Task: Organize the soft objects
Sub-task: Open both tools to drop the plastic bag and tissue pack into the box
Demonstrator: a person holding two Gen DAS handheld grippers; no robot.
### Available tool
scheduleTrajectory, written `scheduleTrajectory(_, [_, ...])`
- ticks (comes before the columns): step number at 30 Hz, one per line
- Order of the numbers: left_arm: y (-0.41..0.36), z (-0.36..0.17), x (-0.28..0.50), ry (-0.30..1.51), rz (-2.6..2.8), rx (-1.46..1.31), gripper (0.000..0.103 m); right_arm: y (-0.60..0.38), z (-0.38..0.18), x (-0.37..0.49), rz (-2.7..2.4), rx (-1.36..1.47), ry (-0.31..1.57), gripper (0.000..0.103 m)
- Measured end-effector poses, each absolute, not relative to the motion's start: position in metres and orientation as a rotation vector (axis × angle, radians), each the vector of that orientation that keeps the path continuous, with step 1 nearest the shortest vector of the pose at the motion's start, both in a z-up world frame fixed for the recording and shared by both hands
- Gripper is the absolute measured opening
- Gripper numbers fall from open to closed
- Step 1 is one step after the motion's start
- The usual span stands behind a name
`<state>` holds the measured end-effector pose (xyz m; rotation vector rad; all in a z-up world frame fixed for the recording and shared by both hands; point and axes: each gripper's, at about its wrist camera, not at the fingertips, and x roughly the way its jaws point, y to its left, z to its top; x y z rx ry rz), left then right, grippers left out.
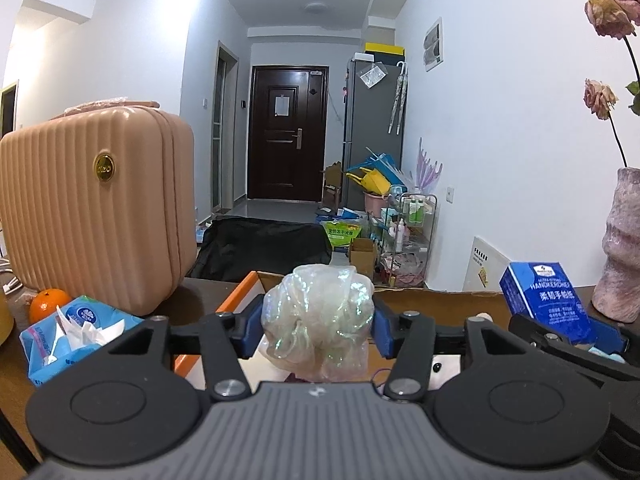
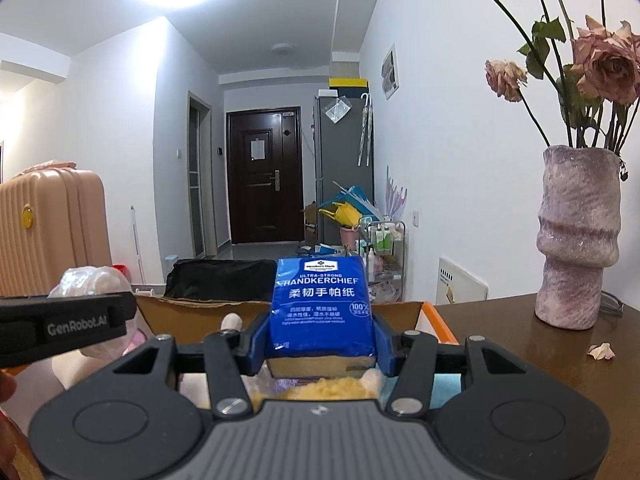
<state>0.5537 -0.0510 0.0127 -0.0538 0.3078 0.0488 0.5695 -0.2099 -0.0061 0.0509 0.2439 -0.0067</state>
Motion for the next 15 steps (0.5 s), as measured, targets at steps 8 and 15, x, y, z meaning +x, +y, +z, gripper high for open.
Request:
scheduleTrajectory(8, [-0.044,0.018,0.543,0.248,0.114,-0.061,0.103,-0.213,-0.006,0.563,-0.023,0.067,0.212,0.09])
scheduleTrajectory(15, [-0.039,0.018,0.545,0.258,0.117,-0.081,0.103,-0.212,-0.007,0.56,-0.035,0.049,0.193,0.103])
